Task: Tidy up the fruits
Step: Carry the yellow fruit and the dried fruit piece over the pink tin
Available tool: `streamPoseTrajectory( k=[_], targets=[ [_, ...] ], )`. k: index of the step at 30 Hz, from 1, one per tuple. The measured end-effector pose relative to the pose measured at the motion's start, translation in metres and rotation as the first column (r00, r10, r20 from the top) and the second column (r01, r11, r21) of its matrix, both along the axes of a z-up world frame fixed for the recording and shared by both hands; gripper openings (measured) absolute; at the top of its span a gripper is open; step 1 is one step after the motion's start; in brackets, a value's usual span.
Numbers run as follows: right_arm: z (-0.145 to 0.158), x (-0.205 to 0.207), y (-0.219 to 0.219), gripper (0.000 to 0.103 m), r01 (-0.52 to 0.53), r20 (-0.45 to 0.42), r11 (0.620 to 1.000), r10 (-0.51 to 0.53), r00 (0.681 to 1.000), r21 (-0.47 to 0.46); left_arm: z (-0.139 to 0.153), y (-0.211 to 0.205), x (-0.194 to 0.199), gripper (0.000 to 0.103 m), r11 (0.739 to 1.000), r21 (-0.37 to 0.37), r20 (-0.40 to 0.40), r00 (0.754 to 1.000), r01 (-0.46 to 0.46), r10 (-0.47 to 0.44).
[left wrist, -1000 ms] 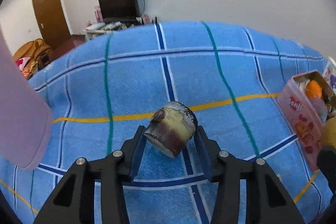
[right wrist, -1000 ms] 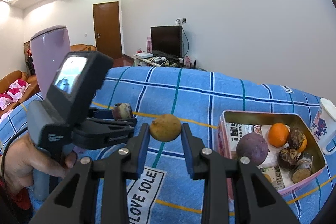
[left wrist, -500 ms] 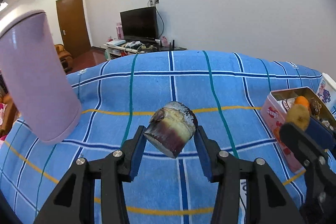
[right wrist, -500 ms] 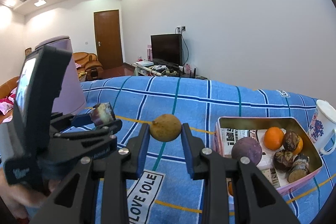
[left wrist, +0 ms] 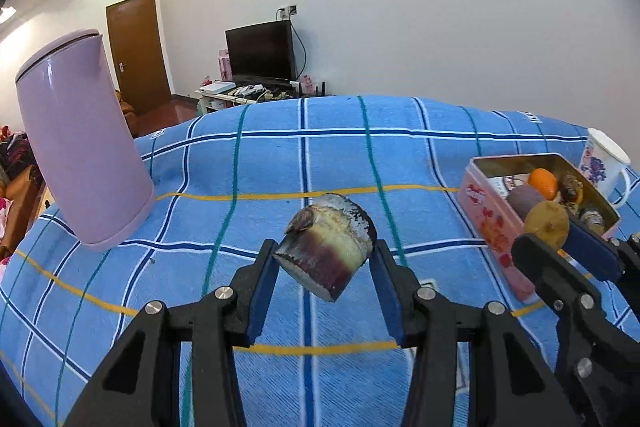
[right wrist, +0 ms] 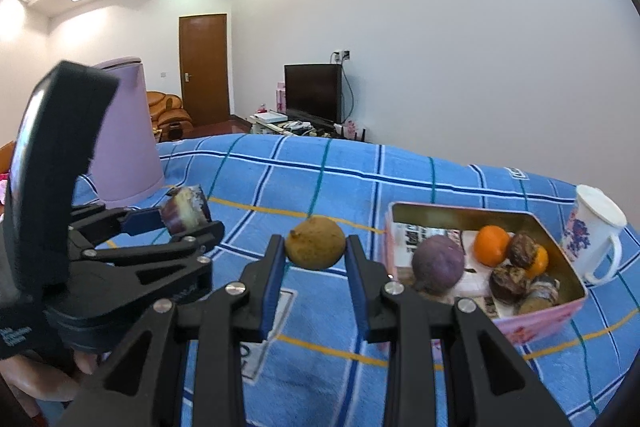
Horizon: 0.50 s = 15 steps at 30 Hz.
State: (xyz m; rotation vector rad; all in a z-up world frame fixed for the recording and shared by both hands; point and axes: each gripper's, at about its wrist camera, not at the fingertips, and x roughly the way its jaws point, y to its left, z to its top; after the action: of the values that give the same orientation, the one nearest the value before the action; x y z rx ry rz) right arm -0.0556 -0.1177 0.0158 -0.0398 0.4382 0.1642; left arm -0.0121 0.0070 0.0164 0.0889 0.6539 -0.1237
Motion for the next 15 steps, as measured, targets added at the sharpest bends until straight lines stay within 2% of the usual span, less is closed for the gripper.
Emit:
streamPoseTrajectory(
  k=[15],
  targets=[
    [0.003,-0.023,-0.045,0.033,0.089,0.019,0.996,-0.089,0.996,-0.005,0.003,-0.044,-0.026,0.049,0.998,-0.013,0.007,0.998,0.067,-0.067]
  ],
)
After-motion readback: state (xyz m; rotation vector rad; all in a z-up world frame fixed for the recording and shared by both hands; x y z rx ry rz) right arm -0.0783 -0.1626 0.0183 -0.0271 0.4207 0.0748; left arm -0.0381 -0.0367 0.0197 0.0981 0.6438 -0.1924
